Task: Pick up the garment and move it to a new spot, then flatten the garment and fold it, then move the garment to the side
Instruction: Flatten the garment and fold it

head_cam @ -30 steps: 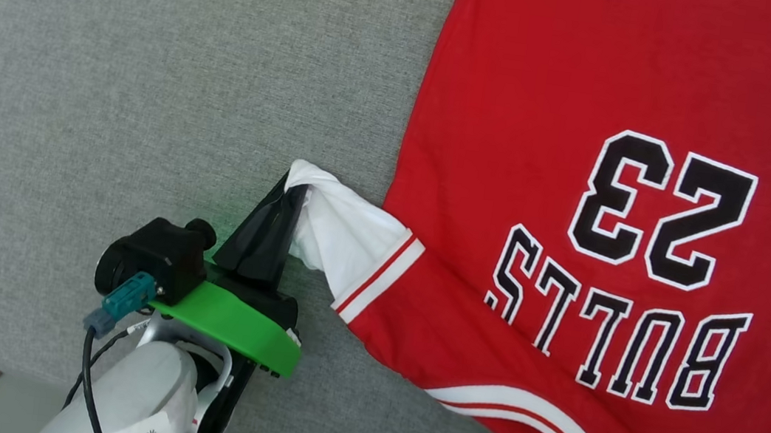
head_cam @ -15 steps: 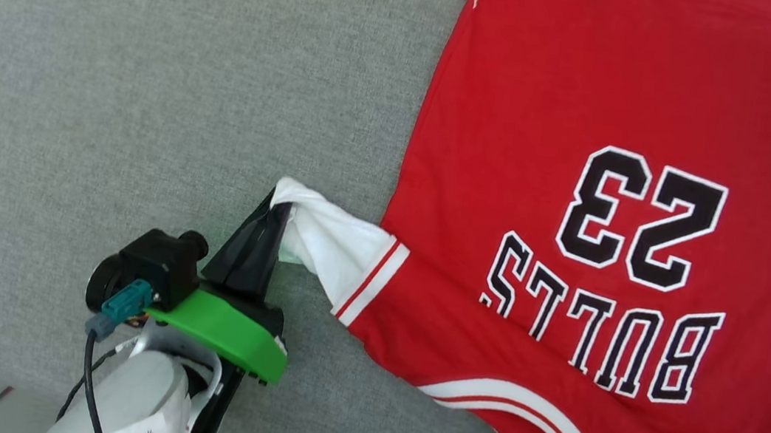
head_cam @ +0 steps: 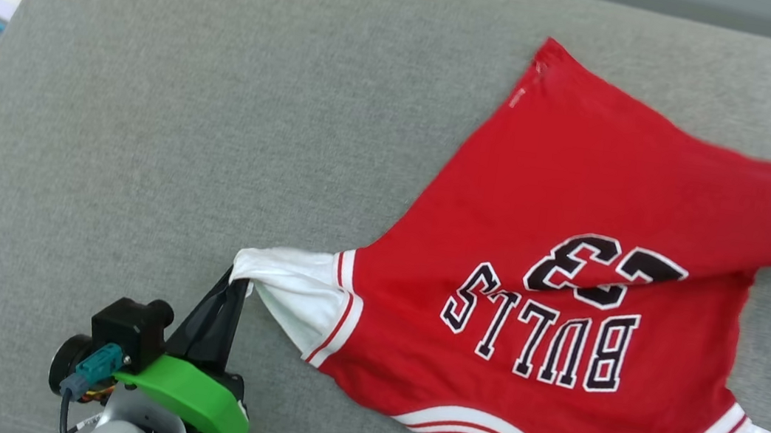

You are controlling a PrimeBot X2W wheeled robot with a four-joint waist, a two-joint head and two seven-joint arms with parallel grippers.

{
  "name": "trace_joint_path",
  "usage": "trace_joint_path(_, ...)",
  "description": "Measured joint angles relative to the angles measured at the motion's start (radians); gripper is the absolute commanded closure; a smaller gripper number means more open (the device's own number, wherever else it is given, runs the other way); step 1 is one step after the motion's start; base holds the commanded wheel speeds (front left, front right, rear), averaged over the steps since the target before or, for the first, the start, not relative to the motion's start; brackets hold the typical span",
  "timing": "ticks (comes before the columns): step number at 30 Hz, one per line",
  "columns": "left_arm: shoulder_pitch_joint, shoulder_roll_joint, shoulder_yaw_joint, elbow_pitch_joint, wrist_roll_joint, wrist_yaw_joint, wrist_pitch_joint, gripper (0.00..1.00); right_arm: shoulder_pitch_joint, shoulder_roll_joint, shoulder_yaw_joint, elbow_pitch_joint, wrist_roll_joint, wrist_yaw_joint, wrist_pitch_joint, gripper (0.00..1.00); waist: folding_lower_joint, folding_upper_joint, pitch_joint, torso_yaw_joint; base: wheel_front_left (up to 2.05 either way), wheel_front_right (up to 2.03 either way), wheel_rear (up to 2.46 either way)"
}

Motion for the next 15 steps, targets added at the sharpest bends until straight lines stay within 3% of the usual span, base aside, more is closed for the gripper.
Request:
trace_joint_path(8,0.049,0.020,0.003,-0.023,-0.006,0.018,0.010,1.00,0.350,-0.075,-0.113,-0.070,0.065,0.000,-0.090,1.00,0.0000,0.0000,-0.090,-0.060,0.00,0.00,0.00)
trace_joint_path(15,0.087,0.031,0.007,-0.029,-0.027,0.037,0.010,1.00,0.681,-0.019,-0.233,-0.123,0.087,0.000,-0.133,1.00,0.0000,0.0000,-0.138,-0.113,0.00,0.00,0.00)
